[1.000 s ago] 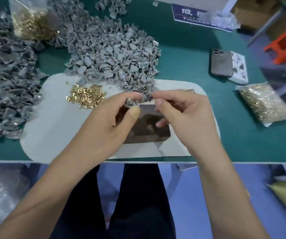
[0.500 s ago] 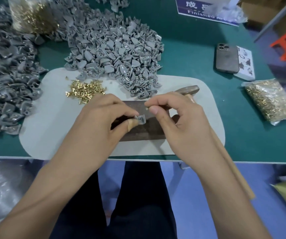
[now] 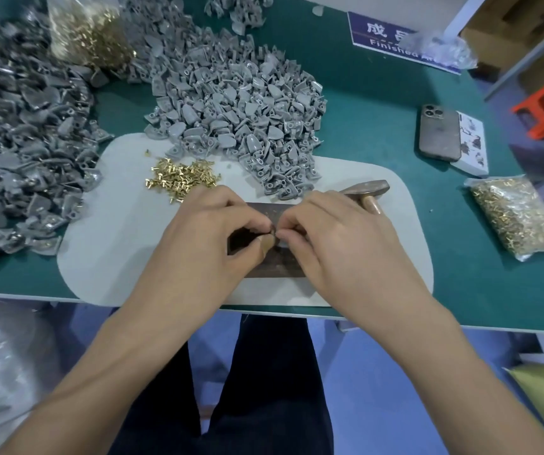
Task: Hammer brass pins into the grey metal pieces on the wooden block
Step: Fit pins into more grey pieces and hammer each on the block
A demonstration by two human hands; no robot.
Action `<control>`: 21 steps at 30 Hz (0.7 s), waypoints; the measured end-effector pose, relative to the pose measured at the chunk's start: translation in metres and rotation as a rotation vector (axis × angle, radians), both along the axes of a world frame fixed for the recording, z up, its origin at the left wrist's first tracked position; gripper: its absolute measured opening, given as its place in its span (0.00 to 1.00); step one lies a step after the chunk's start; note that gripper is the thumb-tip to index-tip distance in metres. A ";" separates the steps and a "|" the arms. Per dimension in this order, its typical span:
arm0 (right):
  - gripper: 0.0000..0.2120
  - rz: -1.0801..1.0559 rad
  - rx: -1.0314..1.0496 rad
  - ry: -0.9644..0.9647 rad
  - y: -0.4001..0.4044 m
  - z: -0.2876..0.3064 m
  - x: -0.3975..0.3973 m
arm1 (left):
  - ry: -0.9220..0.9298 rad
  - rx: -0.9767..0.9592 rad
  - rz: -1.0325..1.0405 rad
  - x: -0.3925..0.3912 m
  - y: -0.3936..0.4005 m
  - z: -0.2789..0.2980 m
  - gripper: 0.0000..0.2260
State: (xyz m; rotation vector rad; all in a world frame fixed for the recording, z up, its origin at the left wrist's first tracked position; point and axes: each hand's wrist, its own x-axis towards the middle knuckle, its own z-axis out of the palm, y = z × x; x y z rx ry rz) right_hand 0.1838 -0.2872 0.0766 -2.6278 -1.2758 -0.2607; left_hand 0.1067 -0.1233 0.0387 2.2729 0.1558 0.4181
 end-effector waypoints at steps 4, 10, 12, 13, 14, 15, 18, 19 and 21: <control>0.03 -0.097 0.229 0.149 -0.007 -0.018 -0.004 | 0.001 0.009 0.002 0.001 0.001 -0.003 0.04; 0.02 -0.105 0.426 0.279 -0.015 -0.036 -0.006 | -0.002 0.047 0.051 -0.001 0.000 -0.004 0.03; 0.03 -0.104 0.415 0.270 -0.014 -0.037 -0.005 | -0.004 0.056 0.052 -0.001 0.000 -0.005 0.03; 0.03 -0.107 0.410 0.262 -0.013 -0.038 -0.005 | -0.008 0.059 0.052 -0.001 0.000 -0.005 0.03; 0.03 -0.112 0.408 0.252 -0.012 -0.039 -0.005 | -0.011 0.060 0.052 -0.002 0.000 -0.004 0.04; 0.03 -0.117 0.411 0.241 -0.011 -0.039 -0.005 | -0.012 0.062 0.052 -0.002 0.001 -0.004 0.04; 0.03 -0.131 0.453 0.251 -0.009 -0.044 -0.006 | -0.016 0.068 0.055 -0.001 0.001 -0.002 0.03; 0.03 -0.138 0.482 0.280 -0.008 -0.047 -0.006 | -0.021 0.068 0.058 -0.001 0.001 -0.003 0.03; 0.03 -0.158 0.531 0.325 -0.005 -0.053 -0.008 | -0.036 0.068 0.063 0.000 0.001 -0.005 0.03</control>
